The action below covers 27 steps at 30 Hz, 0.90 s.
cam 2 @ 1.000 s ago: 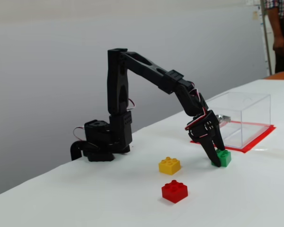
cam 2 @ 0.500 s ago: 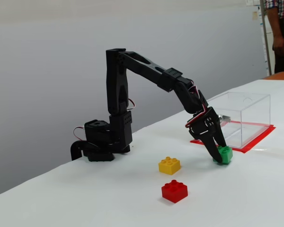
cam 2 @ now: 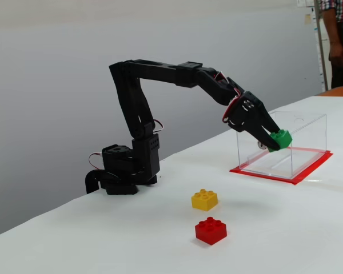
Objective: Pick the green lego brick and place it into the transparent box
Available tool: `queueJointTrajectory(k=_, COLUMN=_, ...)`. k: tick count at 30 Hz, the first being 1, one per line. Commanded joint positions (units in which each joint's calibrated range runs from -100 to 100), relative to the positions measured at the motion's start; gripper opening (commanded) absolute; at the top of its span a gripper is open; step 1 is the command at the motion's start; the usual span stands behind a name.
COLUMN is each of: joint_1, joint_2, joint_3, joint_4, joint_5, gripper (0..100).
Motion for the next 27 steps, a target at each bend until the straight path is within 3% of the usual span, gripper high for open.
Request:
queueJointTrajectory(k=1, joint_1=0.0, joint_2=-7.6, joint_3=-1.6, joint_4=0.1, joint_5=0.1, gripper=17)
queueJointTrajectory(k=13, joint_1=-2.9, joint_2=-19.5, joint_3=-1.6, joint_4=0.1, joint_5=0.1, gripper=17)
queueJointTrajectory(k=27, joint_1=-19.9, joint_2=-19.1, joint_3=-2.7, joint_4=0.0, joint_5=0.1, gripper=17)
